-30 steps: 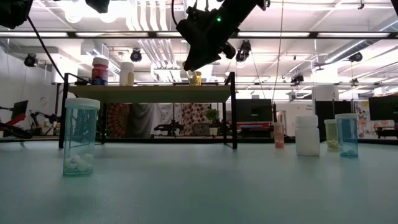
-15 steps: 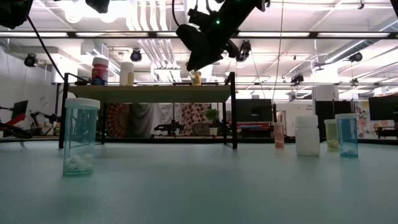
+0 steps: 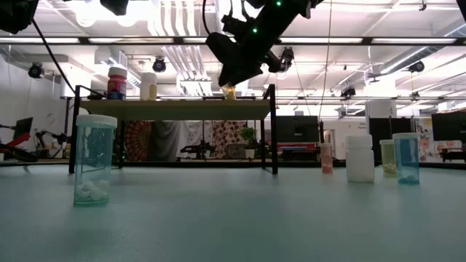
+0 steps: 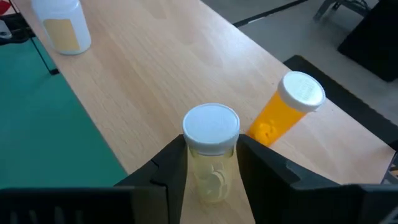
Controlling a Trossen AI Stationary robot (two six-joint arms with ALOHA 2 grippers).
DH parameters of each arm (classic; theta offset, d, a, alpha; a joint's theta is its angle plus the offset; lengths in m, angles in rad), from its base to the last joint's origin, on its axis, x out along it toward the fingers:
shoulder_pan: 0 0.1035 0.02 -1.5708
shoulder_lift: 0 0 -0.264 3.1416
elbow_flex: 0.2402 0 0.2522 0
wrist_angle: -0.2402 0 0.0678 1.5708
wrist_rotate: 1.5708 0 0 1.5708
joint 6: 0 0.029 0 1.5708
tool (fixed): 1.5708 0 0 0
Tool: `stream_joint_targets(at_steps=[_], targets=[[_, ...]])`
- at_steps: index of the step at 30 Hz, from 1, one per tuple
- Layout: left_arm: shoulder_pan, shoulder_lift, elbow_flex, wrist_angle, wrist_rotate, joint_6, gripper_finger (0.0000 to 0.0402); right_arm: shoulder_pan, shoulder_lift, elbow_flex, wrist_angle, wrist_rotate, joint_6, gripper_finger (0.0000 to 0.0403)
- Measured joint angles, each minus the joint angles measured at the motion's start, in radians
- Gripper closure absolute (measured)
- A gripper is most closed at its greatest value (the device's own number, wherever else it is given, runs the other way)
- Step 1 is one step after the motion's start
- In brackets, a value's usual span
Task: Pick and place medicine bottles onto shelf by color
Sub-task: Put the bottom yellow pill bottle on the shelf, then put the green pill bottle on the shelf
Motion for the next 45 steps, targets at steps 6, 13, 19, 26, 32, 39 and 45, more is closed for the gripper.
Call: stream_joint_targets(at_steps=[6,13,19,26,32,39,45], targets=[[0.0,0.0,0.0,0.0,0.0,0.0,0.0393,0.0,0.0,0.004,0.0,0.0,-0.001,0.0246],[0.0,0.0,0.0,0.0,0.0,0.0,0.0393,0.0,-0.007,0.004,-0.003,0.0,-0.003,0.0241],[0.0,0.0,0.0,0.0,0.0,0.0,0.0393,0.001,-0.018,0.005,-0.013,-0.001,-0.004,0.0241],[0.0,0.0,0.0,0.0,0.0,0.0,0.0393,0.001,-0.064,0.006,-0.035,-0.003,-0.005,0.0241],[-0.001,0.0,0.0,0.0,0.0,0.0,0.0393,0.001,-0.119,0.006,-0.056,-0.008,-0.051,0.0243],[-0.001,0.0,0.0,-0.001,0.0,0.0,0.0393,-0.014,-0.158,0.029,-0.064,-0.117,-0.166,0.031],[-0.001,0.0,0.0,0.0,0.0,0.0,0.0393,-0.034,-0.143,0.027,-0.056,-0.161,-0.232,0.0388]])
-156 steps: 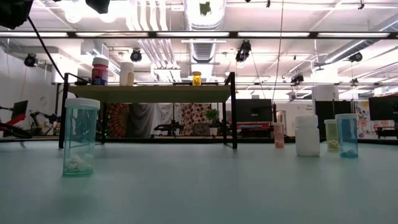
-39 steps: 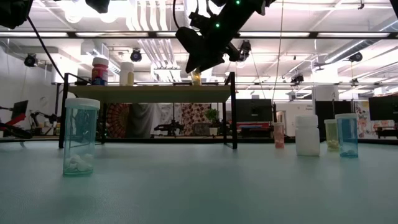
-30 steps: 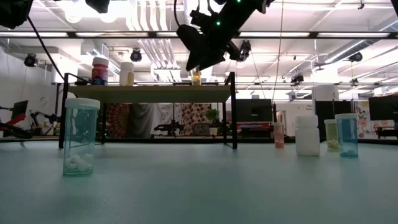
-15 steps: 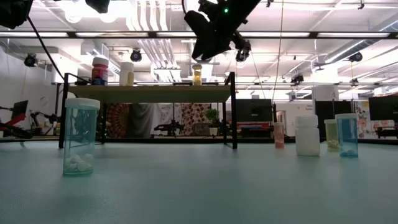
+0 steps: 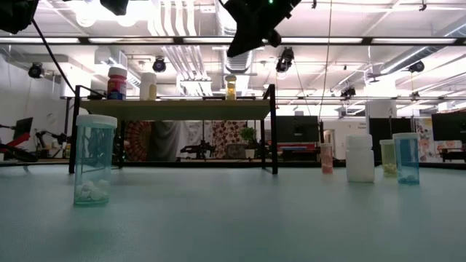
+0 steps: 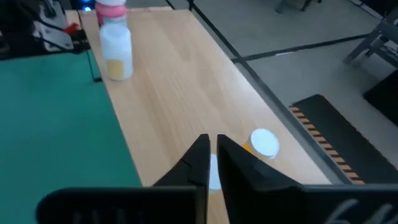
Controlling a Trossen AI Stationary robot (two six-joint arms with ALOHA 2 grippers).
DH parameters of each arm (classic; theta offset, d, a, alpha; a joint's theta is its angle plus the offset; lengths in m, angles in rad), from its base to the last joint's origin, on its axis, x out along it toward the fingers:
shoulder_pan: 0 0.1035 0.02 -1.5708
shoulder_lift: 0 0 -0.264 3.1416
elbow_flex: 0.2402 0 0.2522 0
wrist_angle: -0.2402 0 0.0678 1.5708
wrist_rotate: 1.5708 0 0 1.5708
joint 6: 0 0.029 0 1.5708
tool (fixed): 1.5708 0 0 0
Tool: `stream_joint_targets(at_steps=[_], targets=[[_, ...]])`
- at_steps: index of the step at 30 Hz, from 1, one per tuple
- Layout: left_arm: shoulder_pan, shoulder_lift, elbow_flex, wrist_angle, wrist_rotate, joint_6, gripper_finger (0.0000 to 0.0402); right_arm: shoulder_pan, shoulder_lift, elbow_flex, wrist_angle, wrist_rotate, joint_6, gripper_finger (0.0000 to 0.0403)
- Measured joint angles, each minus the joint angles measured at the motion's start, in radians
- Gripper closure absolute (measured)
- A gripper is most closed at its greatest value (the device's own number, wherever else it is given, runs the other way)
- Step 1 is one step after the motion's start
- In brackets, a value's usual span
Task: Pick and place medicine bottles onto shelf by color
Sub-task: Put the green pill bottle on the shelf
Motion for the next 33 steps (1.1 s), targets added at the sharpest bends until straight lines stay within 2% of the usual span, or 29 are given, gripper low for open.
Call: stream_joint_targets(at_steps=[9,13,15,20,24,27,30,33], targets=[[0.001,0.0,0.0,-0.006,0.0,-0.001,0.0393,0.028,-0.028,0.011,-0.061,-0.024,-0.008,0.0394],[0.001,0.0,0.0,-0.01,0.0,-0.001,0.0393,0.135,-0.123,0.006,-0.132,-0.124,0.012,0.0394],[0.001,0.001,0.0,-0.01,0.0,-0.001,0.0393,0.204,-0.166,-0.023,-0.187,-0.207,0.027,0.0394],[0.001,0.001,0.0,-0.01,0.001,-0.002,0.0393,0.413,-0.261,-0.216,-0.157,-0.262,0.096,0.0394],[0.001,0.004,0.0,-0.009,0.015,-0.029,0.0393,0.544,-0.347,-0.433,0.011,-0.192,0.148,0.0394],[0.0,0.029,0.008,-0.011,0.054,-0.083,0.0393,0.59,-0.397,-0.57,0.145,-0.139,0.136,0.0394],[-0.008,0.088,0.058,-0.013,0.069,-0.152,0.0388,0.597,-0.447,-0.668,0.246,-0.131,0.097,0.0394],[-0.022,0.167,0.156,-0.128,0.078,-0.24,0.0366,0.592,-0.491,-0.742,0.339,-0.125,0.037,0.0394]])
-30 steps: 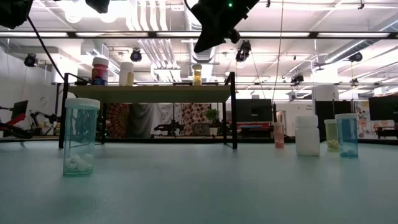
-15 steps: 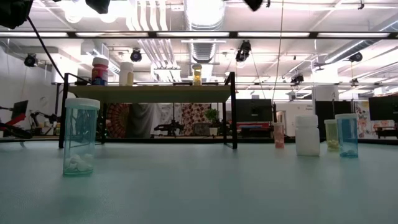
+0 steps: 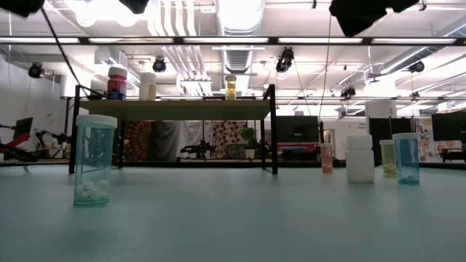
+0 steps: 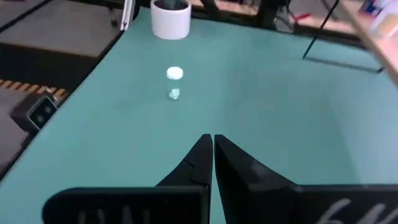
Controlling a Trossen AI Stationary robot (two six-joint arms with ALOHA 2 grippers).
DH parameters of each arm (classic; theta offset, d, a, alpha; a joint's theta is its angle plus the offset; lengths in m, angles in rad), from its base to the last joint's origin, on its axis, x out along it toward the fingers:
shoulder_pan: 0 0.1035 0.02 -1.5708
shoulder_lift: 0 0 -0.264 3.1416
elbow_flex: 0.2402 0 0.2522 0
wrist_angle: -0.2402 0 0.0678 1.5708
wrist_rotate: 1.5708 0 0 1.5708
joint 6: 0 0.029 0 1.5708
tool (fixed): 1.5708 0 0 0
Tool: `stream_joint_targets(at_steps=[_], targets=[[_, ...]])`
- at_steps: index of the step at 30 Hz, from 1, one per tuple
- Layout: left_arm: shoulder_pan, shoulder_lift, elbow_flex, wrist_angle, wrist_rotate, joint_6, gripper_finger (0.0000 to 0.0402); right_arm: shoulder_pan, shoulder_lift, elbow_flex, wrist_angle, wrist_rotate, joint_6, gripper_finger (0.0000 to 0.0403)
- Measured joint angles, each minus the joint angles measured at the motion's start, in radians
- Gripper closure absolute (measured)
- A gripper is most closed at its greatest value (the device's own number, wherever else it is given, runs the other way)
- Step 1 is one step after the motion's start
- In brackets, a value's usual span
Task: Pick and place medicine bottles onto shelf by color
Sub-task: Put the green pill bottle on the shelf
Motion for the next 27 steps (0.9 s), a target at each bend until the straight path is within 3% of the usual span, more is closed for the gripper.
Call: stream_joint_targets(at_steps=[3,9,11,16,27], targets=[[-0.017,0.067,0.141,-0.296,0.0,-0.129,0.033,0.0,-0.04,-0.054,0.094,-0.004,-0.059,0.0394],[-0.049,0.194,0.513,-1.302,0.028,-0.583,0.0242,0.0,-0.098,-0.107,0.129,-0.004,-0.097,0.0394],[-0.059,0.263,0.608,-1.511,0.09,-0.671,0.0215,0.0,-0.107,-0.118,0.128,-0.004,-0.087,0.0394],[-0.064,0.399,0.738,-1.566,0.258,-0.651,0.0175,0.0,-0.099,-0.142,0.128,-0.006,-0.064,0.0394],[-0.06,0.515,0.752,-1.618,0.312,-0.653,0.0171,0.0,-0.087,-0.17,0.129,-0.005,-0.018,0.0394]])
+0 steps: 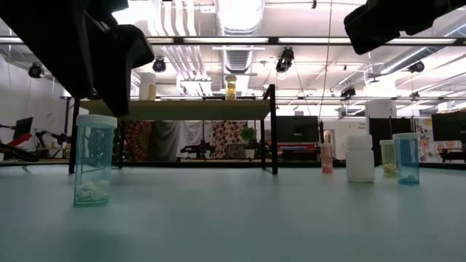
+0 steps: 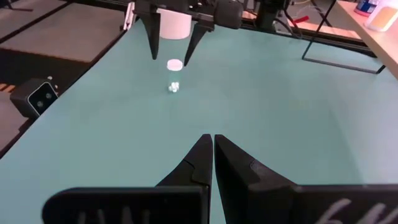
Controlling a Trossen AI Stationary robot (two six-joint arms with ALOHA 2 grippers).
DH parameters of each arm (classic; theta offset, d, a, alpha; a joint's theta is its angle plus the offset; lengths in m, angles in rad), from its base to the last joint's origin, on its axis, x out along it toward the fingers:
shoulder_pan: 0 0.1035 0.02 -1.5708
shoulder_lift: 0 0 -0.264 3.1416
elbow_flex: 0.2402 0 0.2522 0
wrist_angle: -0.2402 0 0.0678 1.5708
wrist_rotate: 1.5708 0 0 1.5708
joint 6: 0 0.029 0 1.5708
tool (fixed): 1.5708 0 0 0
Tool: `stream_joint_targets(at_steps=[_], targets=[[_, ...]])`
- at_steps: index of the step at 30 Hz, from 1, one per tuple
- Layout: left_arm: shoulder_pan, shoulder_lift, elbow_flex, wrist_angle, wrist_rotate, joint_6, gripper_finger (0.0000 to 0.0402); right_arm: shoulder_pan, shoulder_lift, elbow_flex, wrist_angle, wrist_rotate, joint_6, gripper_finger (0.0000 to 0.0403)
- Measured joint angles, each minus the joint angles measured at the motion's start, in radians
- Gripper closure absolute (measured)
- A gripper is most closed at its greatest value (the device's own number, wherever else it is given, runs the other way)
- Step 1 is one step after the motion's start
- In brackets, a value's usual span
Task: Pick and place medicine bottles onto shelf by color
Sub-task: Put the green pill bottle on the shelf
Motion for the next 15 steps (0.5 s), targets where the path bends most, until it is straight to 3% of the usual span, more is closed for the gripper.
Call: stream_joint_targets(at_steps=[11,15], targets=[[0.0,0.063,-0.008,0.0,0.001,-0.001,0.0172,0.0,0.0,0.0,0.02,0.0,-0.012,0.0394],[0.001,0.059,-0.008,-0.002,0.0,-0.025,0.0192,0.0,0.0,0.0,0.022,0.0,-0.01,0.0394]])
